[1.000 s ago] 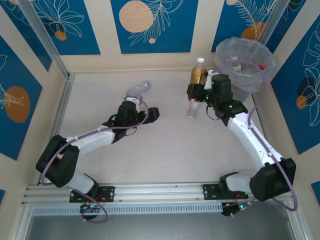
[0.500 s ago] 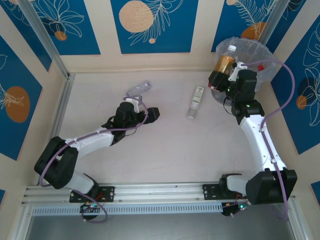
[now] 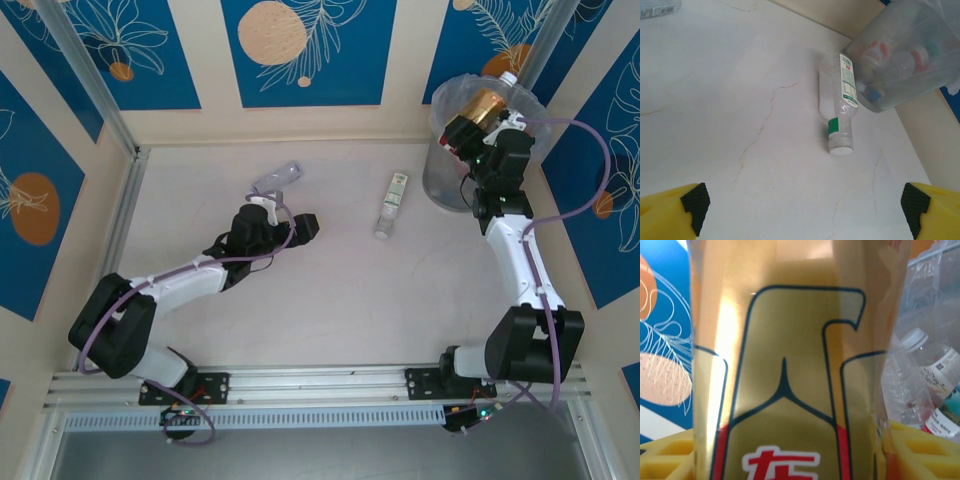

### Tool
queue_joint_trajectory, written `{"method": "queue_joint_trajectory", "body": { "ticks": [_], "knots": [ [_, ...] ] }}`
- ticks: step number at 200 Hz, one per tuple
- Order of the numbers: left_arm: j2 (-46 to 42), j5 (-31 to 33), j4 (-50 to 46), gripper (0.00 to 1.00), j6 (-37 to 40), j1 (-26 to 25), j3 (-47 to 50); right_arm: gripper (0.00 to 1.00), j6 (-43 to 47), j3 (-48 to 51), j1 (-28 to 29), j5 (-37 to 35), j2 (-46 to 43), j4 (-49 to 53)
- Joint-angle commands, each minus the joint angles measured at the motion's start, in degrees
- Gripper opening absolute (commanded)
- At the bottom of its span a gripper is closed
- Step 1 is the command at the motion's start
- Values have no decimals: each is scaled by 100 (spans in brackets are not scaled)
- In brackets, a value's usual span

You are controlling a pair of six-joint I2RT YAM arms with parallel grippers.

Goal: Put the plastic bottles in the bin

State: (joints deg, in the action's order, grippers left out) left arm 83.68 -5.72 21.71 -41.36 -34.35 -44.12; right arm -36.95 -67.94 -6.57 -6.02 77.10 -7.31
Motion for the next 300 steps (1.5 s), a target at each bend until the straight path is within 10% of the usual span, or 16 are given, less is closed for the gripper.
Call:
{"method": "queue_joint_trajectory", "body": {
  "ticks": [1,300],
  "knots": [
    [-27,62,96,99,-60,45,-44,59,-295,-389,-140,-224,190,-661],
    [167,201,-21,100,-188,20,-44,88,1295,-2710,-653,-1269,2098,994]
  ]
}}
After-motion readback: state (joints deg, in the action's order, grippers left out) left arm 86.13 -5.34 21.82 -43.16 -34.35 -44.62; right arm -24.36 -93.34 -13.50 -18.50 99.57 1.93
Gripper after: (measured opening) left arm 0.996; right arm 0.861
